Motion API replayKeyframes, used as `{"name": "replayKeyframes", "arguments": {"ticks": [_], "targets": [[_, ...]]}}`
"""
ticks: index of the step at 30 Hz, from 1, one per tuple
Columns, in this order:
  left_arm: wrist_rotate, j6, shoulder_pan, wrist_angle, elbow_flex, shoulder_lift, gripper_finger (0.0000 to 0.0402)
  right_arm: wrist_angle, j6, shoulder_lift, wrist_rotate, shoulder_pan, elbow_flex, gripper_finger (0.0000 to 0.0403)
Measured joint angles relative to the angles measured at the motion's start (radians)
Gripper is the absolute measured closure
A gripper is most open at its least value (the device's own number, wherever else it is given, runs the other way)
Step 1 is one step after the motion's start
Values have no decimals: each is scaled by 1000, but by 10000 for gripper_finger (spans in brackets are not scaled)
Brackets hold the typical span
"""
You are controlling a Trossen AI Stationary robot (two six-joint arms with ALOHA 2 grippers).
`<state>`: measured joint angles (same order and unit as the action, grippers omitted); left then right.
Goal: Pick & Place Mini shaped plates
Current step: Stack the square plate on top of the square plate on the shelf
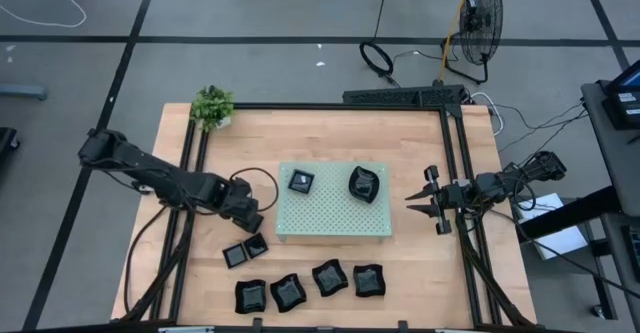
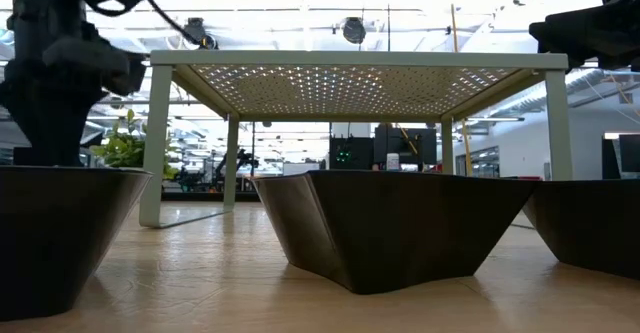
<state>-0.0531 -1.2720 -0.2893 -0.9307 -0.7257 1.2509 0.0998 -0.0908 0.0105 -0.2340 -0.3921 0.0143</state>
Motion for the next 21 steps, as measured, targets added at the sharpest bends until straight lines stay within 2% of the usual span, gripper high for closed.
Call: {"name": "replayKeyframes", "arguments": {"ticks": [5, 9, 15, 21], "targets": [[-1, 6, 1, 5, 2, 50, 249, 0, 0, 0, 0, 0, 0, 328], [-1, 11, 1, 60, 50, 56, 260, 0, 0, 0, 0, 0, 0, 328], [32, 22, 12, 254, 199, -10, 285, 0, 0, 0, 0, 0, 0, 328], [34, -24, 22, 293, 269, -85, 293, 0, 0, 0, 0, 0, 0, 328]]}}
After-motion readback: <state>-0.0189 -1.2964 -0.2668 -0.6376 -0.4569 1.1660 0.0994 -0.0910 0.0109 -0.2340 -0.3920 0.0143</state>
